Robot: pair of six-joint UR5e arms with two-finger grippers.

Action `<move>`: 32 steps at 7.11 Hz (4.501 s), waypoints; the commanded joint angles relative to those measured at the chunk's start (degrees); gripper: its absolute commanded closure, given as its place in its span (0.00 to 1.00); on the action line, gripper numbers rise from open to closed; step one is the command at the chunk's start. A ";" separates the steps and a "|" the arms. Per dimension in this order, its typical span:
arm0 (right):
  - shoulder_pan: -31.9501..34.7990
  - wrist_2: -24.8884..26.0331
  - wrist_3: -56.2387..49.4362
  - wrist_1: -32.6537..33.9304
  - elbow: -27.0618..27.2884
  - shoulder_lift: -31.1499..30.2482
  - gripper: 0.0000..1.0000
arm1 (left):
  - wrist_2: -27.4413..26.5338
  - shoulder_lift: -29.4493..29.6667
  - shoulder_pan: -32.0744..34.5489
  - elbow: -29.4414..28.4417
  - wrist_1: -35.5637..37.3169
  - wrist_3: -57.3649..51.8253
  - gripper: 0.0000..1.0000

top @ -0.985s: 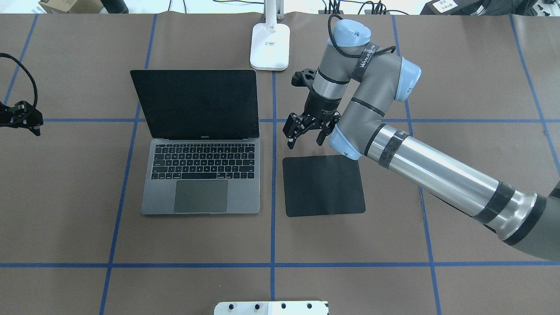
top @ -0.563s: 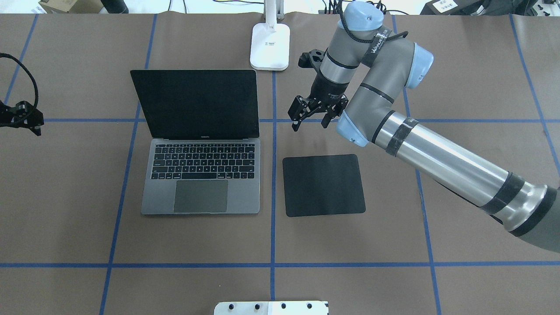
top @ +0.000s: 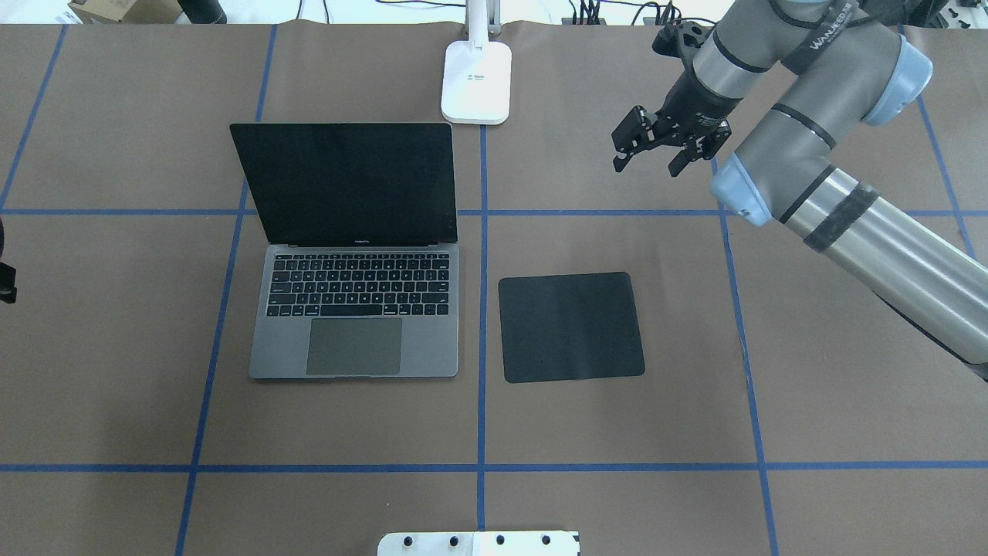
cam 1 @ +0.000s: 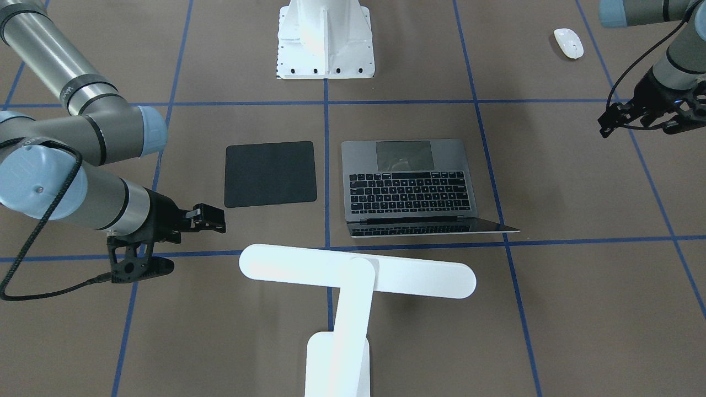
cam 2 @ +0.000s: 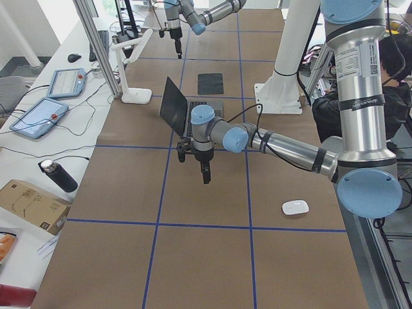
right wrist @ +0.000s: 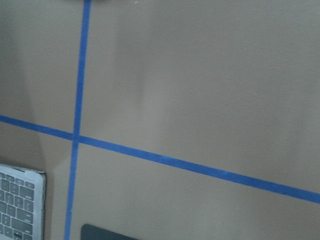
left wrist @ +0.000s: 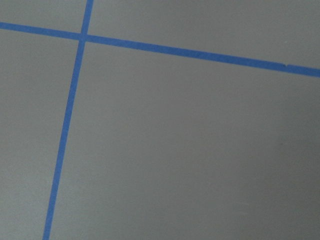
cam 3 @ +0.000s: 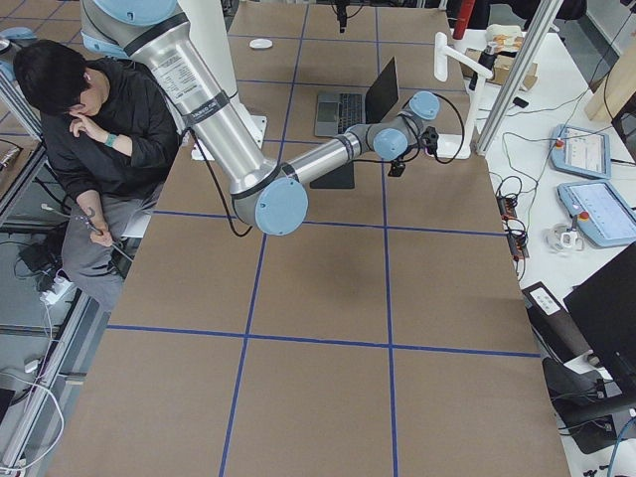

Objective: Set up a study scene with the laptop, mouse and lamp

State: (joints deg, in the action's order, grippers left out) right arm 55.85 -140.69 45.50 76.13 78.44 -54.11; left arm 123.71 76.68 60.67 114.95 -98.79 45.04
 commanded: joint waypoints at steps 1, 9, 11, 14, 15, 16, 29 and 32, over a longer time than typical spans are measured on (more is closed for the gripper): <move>2.68 0.50 0.03 6.80 4.41 -2.74 0.02 | 3.99 -11.15 -0.29 -0.42 -13.37 4.49 0.00; 3.04 4.10 -0.06 9.48 13.84 -11.37 0.01 | -4.87 -28.68 -24.19 -14.47 -61.47 30.80 0.00; 2.07 5.78 -0.06 9.57 15.78 -12.34 0.01 | -4.80 -30.80 -25.51 -14.49 -67.14 30.63 0.00; 1.98 5.87 -0.06 9.57 16.65 -13.91 0.01 | -10.20 -30.46 -36.44 -14.49 -67.15 38.85 0.00; 2.07 5.87 -0.06 9.57 17.01 -14.27 0.01 | -17.64 -29.93 -47.81 -14.31 -67.50 47.77 0.00; 1.98 5.87 -0.15 9.48 17.01 -14.53 0.01 | -23.46 -29.93 -57.32 -13.96 -69.77 55.60 0.00; 1.19 6.22 -0.15 9.48 17.01 -14.89 0.01 | -24.66 -34.50 -72.35 -10.88 -71.81 61.66 0.00; 0.84 7.00 -0.15 9.48 17.01 -15.33 0.01 | -24.66 -34.15 -74.38 -12.20 -71.81 61.66 0.00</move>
State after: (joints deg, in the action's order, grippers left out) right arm 56.89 -134.26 45.35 85.61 95.45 -69.30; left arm 99.05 42.31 -13.13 103.30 -170.59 106.69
